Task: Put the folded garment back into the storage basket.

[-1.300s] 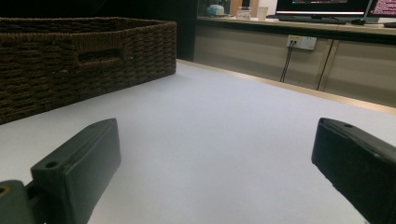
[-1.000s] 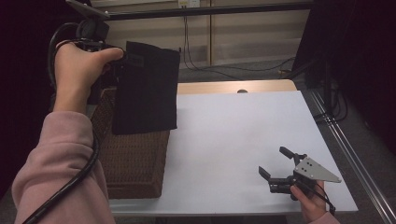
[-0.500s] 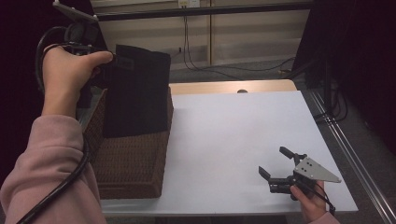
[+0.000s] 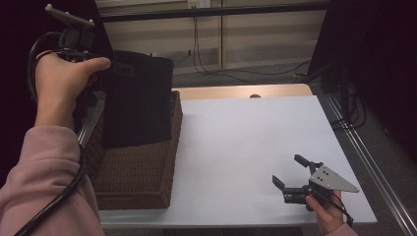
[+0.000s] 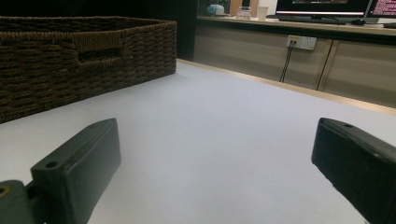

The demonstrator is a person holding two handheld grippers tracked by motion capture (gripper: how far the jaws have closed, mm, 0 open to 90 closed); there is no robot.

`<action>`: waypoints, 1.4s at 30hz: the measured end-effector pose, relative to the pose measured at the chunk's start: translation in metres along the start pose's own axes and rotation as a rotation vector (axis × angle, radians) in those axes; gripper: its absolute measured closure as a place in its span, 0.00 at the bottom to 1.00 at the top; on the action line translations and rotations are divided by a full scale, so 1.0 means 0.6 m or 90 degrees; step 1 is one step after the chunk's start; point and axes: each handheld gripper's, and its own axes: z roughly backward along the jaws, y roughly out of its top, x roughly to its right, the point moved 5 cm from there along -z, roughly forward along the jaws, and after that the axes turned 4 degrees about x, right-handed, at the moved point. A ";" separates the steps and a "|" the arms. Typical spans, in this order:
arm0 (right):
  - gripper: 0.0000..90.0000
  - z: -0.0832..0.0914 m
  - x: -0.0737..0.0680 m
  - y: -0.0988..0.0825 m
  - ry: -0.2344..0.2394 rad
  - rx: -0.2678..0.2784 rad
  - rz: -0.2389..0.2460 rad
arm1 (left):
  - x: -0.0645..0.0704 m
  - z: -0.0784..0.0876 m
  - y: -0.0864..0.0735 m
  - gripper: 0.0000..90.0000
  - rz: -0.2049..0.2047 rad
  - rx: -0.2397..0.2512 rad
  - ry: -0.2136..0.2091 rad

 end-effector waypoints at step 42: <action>0.01 0.001 -0.004 -0.001 0.002 -0.004 -0.017 | -0.049 0.012 -0.041 0.84 0.011 -0.021 0.018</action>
